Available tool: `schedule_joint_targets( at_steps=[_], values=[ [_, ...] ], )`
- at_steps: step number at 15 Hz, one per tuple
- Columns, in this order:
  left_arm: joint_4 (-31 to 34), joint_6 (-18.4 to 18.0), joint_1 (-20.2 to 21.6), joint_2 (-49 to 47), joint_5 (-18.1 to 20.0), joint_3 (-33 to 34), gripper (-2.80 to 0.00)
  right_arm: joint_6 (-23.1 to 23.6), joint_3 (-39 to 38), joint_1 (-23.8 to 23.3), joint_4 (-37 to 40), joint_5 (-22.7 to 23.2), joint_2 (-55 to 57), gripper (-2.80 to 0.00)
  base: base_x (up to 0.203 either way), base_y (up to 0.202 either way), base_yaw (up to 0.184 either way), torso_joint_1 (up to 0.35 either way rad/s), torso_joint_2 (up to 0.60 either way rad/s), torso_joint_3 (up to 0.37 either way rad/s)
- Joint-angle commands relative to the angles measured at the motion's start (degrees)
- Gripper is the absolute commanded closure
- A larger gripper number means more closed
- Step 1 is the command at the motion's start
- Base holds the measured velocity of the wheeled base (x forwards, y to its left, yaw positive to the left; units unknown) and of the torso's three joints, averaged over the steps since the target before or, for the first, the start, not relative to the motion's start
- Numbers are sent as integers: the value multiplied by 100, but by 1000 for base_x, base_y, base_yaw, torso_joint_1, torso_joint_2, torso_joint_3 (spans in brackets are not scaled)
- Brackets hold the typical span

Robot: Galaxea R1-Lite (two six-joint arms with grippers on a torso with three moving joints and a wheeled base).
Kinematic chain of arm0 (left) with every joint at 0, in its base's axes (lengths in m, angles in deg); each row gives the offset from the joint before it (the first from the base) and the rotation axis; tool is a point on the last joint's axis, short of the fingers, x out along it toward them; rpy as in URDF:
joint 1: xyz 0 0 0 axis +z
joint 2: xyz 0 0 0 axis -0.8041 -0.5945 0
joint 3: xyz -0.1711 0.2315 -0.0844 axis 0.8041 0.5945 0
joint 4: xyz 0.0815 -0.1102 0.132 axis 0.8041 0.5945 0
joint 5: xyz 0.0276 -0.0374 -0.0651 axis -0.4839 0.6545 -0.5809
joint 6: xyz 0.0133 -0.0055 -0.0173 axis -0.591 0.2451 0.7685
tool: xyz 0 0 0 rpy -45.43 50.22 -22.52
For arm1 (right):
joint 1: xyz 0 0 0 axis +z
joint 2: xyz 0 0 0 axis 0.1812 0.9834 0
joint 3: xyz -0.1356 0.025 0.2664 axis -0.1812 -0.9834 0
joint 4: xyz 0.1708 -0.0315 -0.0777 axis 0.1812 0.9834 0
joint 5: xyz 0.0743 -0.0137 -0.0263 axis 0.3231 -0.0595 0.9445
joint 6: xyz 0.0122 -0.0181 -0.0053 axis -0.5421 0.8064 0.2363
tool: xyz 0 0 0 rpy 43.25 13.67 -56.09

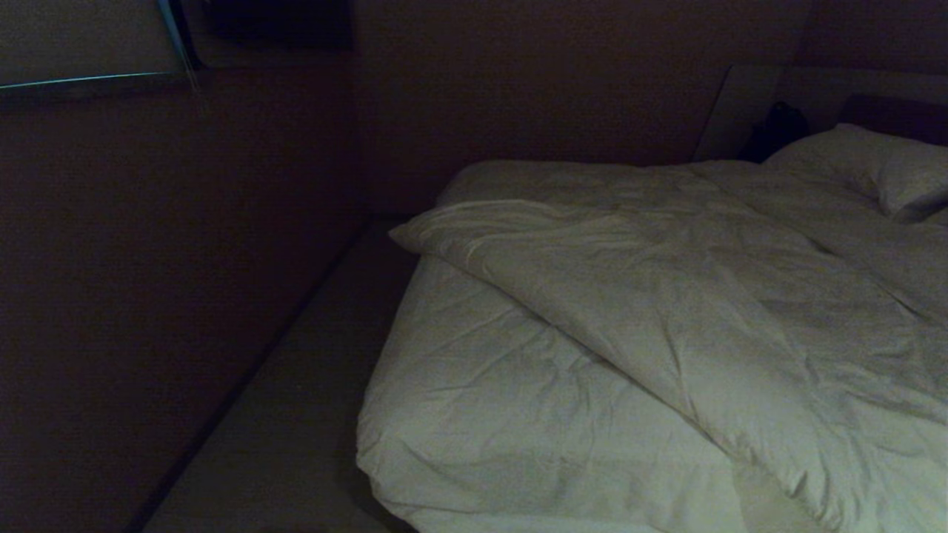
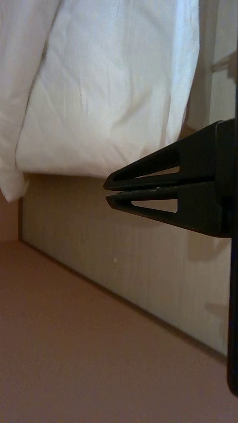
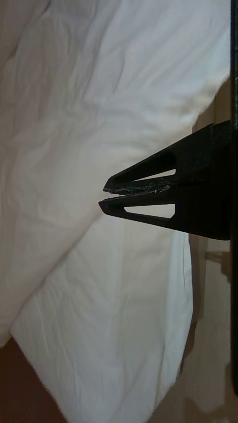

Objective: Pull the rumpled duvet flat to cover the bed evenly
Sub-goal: Hold the folded corner of the quilt

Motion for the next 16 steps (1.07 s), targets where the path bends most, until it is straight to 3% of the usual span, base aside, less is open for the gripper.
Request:
schedule_joint_targets(
  at_steps=[1,4,16],
  values=[
    [-1,4,2,-2,-4,-1,0,4,-1,1,0,0,-2,0,0,197,0,-1,-1,4],
    [-1,4,2,-2,-4,-1,0,4,-1,1,0,0,-2,0,0,135,1,4,1,2],
    [-1,32,2,-2,-4,-1,0,4,-1,1,0,0,-2,0,0,0,0,0,0,0]
  ],
)
